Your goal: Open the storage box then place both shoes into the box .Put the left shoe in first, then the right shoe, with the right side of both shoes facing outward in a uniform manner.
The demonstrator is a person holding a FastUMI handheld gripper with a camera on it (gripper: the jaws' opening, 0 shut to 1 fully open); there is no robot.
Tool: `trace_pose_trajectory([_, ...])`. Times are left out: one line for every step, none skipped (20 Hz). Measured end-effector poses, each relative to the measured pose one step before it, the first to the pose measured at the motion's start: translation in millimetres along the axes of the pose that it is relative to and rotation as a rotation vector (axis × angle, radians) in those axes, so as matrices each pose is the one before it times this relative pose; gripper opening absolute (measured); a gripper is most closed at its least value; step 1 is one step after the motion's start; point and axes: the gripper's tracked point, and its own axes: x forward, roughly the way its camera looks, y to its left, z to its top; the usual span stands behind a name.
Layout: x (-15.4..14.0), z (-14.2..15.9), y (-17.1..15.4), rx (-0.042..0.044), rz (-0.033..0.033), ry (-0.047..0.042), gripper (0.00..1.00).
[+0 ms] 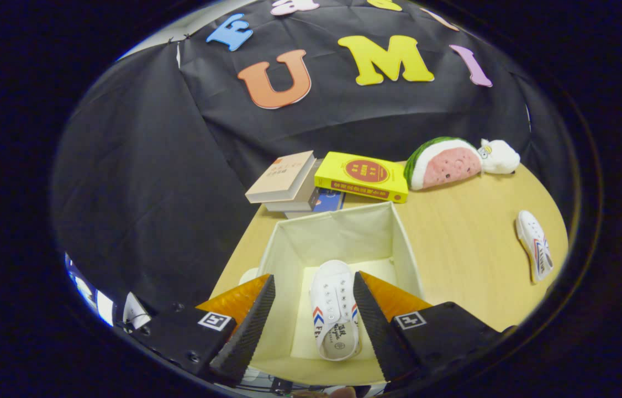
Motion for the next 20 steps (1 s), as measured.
trace_pose_trajectory([-10.84,7.16,-5.44,-0.01587,-0.00335,-0.02681,0.93])
trace_pose_trajectory([-9.49,7.01,-6.06,-0.01555,-0.00553,-0.02057,0.94])
trace_pose_trajectory([-11.94,8.07,-7.56,-0.02143,-0.00461,-0.02652,0.94])
trace_pose_trajectory([-11.27,8.53,-9.24,-0.01977,-0.00955,-0.02287,0.94])
trace_pose_trajectory([-9.62,6.26,-8.69,-0.01765,-0.00566,-0.02208,0.94])
trace_pose_trajectory([-12.19,8.66,-12.01,-0.01830,-0.01018,-0.02747,0.95])
trace_pose_trajectory([-11.49,7.52,-12.95,-0.01782,-0.01171,-0.01993,0.95])
trace_pose_trajectory([-9.67,5.94,-14.91,-0.01686,-0.01460,-0.01577,0.95])
trace_pose_trajectory([-9.17,3.59,-16.64,-0.01161,-0.01529,-0.01041,0.95])
trace_pose_trajectory([-7.54,3.23,-18.14,-0.01009,-0.01514,-0.01033,0.95])
trace_pose_trajectory([-4.84,2.01,-18.13,-0.00610,-0.01663,-0.00711,0.95])
trace_pose_trajectory([-6.49,1.47,-24.80,-0.00798,-0.02469,-0.00682,0.95])
trace_pose_trajectory([-4.21,0.03,-24.25,-0.00297,-0.02273,-0.00251,0.95])
trace_pose_trajectory([-3.24,-2.67,-25.37,-0.00216,-0.02421,0.00447,0.95])
trace_pose_trajectory([-1.77,-4.22,-22.44,0.00326,-0.02146,0.00909,0.95])
trace_pose_trajectory([-0.19,-5.48,-29.79,0.00189,-0.02696,0.00903,0.95])
trace_pose_trajectory([0.61,-5.47,-26.26,0.00244,-0.02578,0.01095,0.95])
trace_pose_trajectory([3.42,-7.07,-26.75,-0.00077,-0.02450,0.01274,0.95])
trace_pose_trajectory([6.67,-8.73,-25.67,-0.01088,-0.02760,0.01723,0.95])
trace_pose_trajectory([7.14,-9.52,-24.47,-0.01324,-0.02414,0.01550,0.95])
